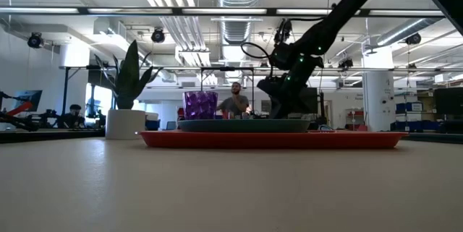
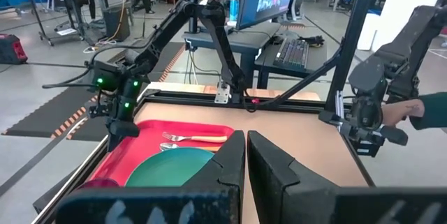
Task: Pick and place plate/cup/fork/spoon on tray
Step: Move the red tray to the center of the table
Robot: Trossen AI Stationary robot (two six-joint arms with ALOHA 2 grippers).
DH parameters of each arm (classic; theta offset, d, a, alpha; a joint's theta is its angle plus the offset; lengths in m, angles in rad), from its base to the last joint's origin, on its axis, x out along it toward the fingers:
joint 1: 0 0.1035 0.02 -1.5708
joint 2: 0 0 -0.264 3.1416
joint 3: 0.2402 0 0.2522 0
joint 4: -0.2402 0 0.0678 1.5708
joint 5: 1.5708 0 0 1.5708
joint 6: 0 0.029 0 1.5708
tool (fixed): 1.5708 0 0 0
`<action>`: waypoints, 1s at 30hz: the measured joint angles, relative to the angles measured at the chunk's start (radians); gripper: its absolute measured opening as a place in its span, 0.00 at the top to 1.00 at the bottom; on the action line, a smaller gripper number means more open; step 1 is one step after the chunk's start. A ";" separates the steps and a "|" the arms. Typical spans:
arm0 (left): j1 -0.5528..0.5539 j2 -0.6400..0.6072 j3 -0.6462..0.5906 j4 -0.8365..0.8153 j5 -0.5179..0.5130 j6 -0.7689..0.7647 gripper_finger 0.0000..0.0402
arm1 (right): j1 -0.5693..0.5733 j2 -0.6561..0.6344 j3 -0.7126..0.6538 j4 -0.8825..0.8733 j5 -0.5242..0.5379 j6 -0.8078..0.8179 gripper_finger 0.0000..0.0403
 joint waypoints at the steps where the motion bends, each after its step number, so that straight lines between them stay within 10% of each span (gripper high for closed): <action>1: 0.000 -0.001 0.000 0.000 0.000 -0.001 1.00 | 0.000 0.000 -0.008 0.010 -0.001 0.012 0.98; 30: 0.000 -0.016 0.001 0.000 0.000 -0.001 1.00 | 0.012 0.005 -0.186 0.198 0.004 0.096 0.98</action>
